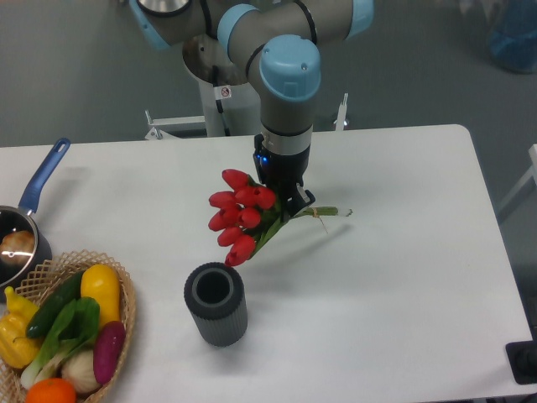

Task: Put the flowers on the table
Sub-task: 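Lower the tulips, tilting the blooms down beside the grey vase, then open the gripper to release the tulips onto the table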

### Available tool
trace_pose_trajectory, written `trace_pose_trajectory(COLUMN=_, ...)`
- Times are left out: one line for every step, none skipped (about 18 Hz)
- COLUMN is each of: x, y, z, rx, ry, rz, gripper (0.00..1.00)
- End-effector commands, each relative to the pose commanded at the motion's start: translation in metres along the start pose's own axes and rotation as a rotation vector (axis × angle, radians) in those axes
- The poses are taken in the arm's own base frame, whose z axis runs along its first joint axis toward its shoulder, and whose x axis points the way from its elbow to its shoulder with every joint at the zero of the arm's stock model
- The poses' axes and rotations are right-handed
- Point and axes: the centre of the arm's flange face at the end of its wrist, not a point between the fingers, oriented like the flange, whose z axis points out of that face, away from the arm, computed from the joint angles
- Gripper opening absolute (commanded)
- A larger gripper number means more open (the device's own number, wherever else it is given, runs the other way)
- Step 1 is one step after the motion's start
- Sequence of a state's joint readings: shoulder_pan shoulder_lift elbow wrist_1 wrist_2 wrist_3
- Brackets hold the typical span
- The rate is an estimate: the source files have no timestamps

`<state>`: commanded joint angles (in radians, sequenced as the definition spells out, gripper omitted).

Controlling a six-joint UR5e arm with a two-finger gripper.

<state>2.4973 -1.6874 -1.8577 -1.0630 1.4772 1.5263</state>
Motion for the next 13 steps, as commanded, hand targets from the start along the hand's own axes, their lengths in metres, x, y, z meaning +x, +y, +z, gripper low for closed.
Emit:
trace_pose_trajectory(x=0.001, y=0.0, z=0.001, rx=-0.003, ry=0.007, rz=0.012, gripper=0.4)
trace_pose_trajectory(x=0.002, y=0.002, z=0.001, rx=-0.016, ry=0.015, rz=0.041, gripper=0.4)
trace_pose_trajectory(x=0.002, y=0.004, z=0.0, rx=-0.044, ry=0.017, rz=0.087, gripper=0.4)
trace_pose_trajectory(x=0.002, y=0.008, z=0.0, rx=-0.078, ry=0.021, rz=0.123, gripper=0.42)
trace_pose_trajectory(x=0.003, y=0.008, z=0.0, rx=-0.099, ry=0.024, rz=0.134, gripper=0.42)
trace_pose_trajectory(x=0.003, y=0.007, z=0.0, rx=-0.105, ry=0.026, rz=0.139, gripper=0.42)
trace_pose_trajectory(x=0.003, y=0.006, z=0.001, rx=-0.105, ry=0.027, rz=0.138, gripper=0.43)
trace_pose_trajectory(x=0.004, y=0.006, z=0.002, rx=-0.105, ry=0.029, rz=0.138, gripper=0.45)
trace_pose_trajectory(x=0.004, y=0.006, z=0.003, rx=-0.104, ry=0.033, rz=0.137, gripper=0.45)
trace_pose_trajectory(x=0.006, y=0.006, z=0.006, rx=-0.104, ry=0.041, rz=0.135, gripper=0.45)
trace_pose_trajectory(x=0.007, y=0.006, z=0.006, rx=-0.106, ry=0.05, rz=0.131, gripper=0.45)
trace_pose_trajectory(x=0.008, y=0.006, z=0.009, rx=-0.106, ry=0.062, rz=0.131, gripper=0.45)
trace_pose_trajectory(x=0.008, y=0.006, z=0.011, rx=-0.112, ry=0.065, rz=0.133, gripper=0.45)
